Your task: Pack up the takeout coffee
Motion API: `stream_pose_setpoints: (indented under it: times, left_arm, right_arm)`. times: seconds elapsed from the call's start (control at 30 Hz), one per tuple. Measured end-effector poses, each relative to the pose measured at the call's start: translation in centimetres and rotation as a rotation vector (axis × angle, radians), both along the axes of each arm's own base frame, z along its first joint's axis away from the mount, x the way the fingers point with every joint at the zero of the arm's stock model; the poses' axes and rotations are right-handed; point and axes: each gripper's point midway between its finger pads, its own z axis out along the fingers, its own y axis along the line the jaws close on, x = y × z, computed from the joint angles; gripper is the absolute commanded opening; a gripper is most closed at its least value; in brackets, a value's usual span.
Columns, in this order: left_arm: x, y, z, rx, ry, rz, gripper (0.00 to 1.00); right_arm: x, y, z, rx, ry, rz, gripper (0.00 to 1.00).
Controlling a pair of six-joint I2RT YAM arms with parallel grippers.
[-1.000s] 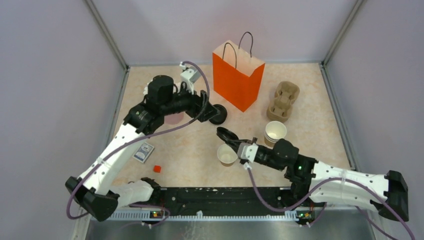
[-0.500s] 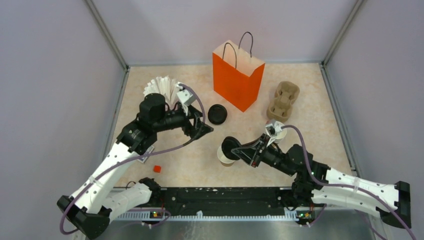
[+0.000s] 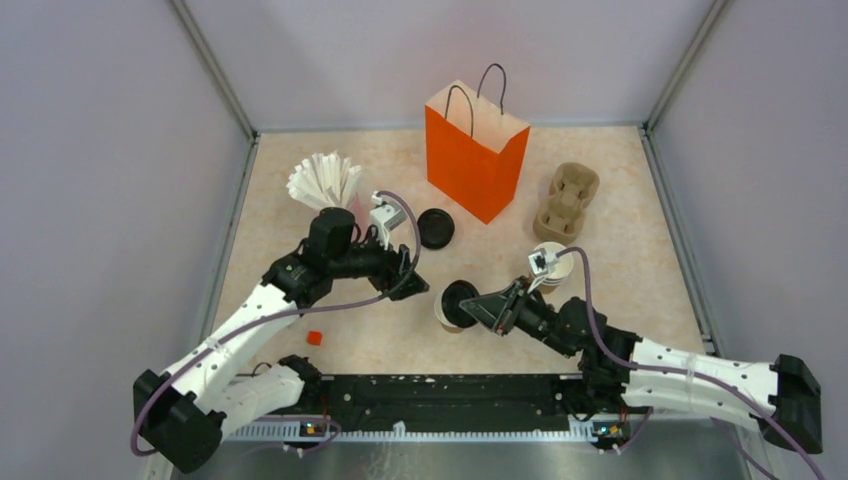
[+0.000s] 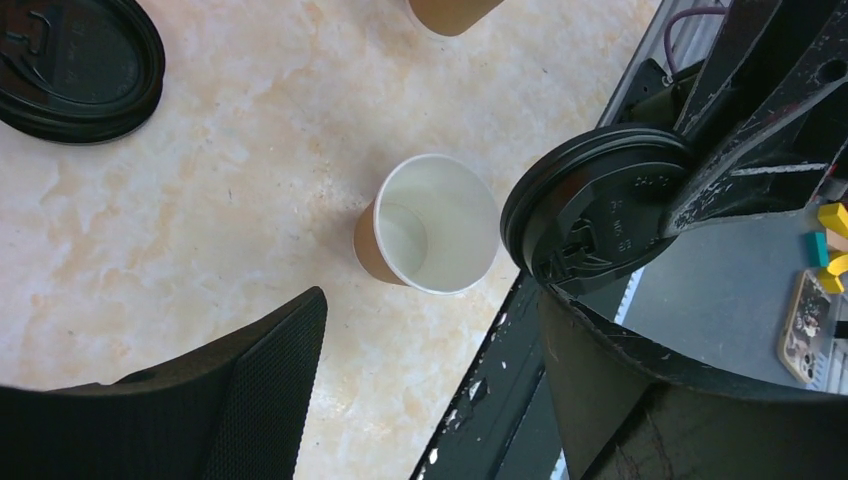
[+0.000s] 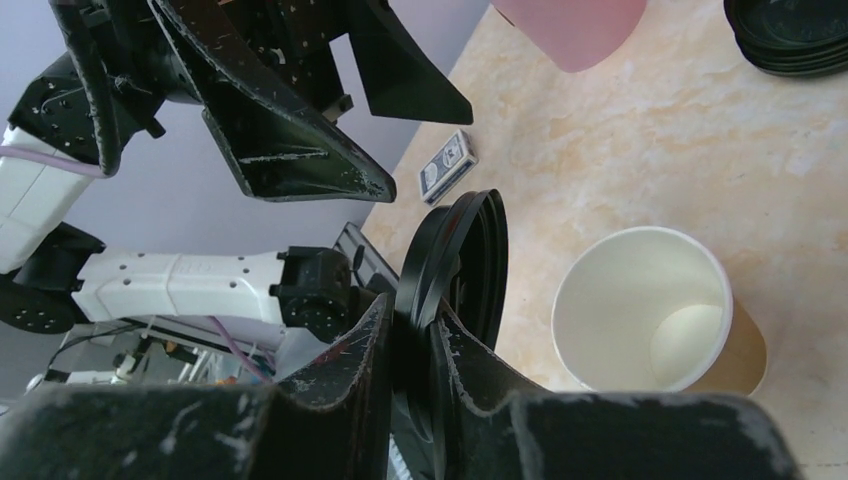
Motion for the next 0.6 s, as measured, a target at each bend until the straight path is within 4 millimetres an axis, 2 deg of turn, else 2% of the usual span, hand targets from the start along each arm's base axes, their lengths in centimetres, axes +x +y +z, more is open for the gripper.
stream_pose_setpoints:
  times: [0.23, 0.4, 0.5, 0.6]
  left_arm:
    - [0.2, -0.3, -1.4, -0.020, 0.051, 0.037, 0.84]
    - [0.2, -0.2, -2.4, -0.017, 0.080, 0.056, 0.80]
    - [0.3, -0.3, -2.9, -0.017, 0.095, 0.060, 0.77]
    - [0.4, -0.6, -3.9, -0.015, 0.126, 0.061, 0.77]
  right_arm:
    - [1.7, 1.0, -1.0, 0.020, 0.074, -0.024, 0.16]
    - [3.5, 0.8, -2.2, 0.079, 0.157, -0.028, 0.16]
    - [3.7, 0.9, -3.2, 0.074, 0.198, -0.010, 0.17]
    - [3.5, 1.1, -3.0, 0.093, 0.212, 0.021, 0.17]
